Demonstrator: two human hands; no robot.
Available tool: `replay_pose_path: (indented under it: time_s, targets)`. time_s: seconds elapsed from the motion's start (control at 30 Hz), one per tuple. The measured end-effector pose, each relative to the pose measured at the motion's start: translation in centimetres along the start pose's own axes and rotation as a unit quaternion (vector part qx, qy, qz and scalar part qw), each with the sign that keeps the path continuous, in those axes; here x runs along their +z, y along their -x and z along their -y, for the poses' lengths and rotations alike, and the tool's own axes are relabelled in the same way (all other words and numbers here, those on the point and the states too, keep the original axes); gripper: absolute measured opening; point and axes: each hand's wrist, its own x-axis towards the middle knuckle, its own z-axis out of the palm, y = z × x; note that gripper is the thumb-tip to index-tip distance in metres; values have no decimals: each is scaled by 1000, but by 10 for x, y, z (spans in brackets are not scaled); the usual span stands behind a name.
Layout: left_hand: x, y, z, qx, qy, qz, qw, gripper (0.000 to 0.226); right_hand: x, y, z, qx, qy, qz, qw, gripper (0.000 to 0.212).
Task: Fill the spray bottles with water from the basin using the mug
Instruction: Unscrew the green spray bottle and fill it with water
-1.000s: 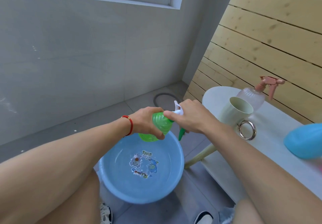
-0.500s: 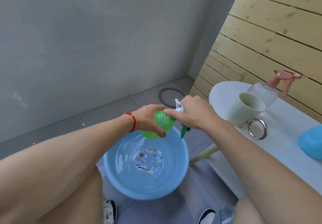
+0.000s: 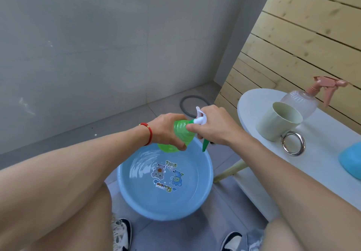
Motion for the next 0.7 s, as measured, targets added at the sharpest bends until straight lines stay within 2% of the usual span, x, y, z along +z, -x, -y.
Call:
replay_pose_path:
  time_s: [0.23,0.37,0.47,0.53,0.57,0.63,0.7]
  targets:
    - [7,-4,-4,15,-59,-65,996,73,7,-1,4,88,-75,-33,993,31]
    - [6,-4,-9,17,-49,-107,993,71,2,1,4,86,-94,-37,991,32]
    - [6,-4,-12,-21,43,-102,994,60,-16,4,10,82,-108,-17,991,45]
    - [6,-2,-15,-54,149,-86,984,56,-29,8,14,105,-202,-24,973,62]
    - [6,-1,-17,-67,198,-80,975,57,-35,10,14,116,-243,-54,962,66]
    - [5,3,-24,-74,266,-75,958,57,-43,17,8,118,-266,-124,949,60]
    - [2,6,-35,-69,316,-75,943,62,-46,28,-3,123,-267,-154,943,51]
